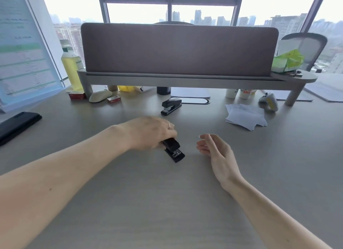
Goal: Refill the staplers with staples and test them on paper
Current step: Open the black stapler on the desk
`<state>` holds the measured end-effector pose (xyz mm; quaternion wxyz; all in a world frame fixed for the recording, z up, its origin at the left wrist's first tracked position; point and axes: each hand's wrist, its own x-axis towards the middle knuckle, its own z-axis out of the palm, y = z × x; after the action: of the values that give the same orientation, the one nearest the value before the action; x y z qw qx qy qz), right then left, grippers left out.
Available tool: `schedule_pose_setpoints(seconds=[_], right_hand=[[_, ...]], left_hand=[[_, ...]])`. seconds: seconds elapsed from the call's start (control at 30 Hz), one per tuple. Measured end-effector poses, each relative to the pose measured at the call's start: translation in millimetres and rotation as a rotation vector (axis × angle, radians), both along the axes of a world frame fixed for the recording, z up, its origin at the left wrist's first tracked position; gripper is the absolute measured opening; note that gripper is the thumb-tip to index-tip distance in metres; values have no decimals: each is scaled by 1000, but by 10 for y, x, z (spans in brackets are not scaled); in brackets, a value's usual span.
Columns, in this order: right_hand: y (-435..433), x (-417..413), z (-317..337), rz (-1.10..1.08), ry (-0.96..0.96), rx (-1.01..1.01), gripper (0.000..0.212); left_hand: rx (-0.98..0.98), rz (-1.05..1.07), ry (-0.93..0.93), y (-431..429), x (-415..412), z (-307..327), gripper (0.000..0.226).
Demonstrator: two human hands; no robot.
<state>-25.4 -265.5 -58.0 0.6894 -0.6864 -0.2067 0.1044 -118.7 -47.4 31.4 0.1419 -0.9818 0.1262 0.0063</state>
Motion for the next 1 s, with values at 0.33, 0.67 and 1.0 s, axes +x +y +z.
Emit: schedule_pose_setpoints(seconds=[0.33,0.67,1.0], right_hand=[[-89,-116,17,272,-300,-256,40],[-72,-48,-75,269,-437,-348,26],[-39,-16,-89,191,-391,-385,31]], left_hand=[[-289,283,190,-395,-166,-109,19],[-706,281,-107,-473,-130,-416,30],[-1162,239,-422,-348,-355,-356,18]])
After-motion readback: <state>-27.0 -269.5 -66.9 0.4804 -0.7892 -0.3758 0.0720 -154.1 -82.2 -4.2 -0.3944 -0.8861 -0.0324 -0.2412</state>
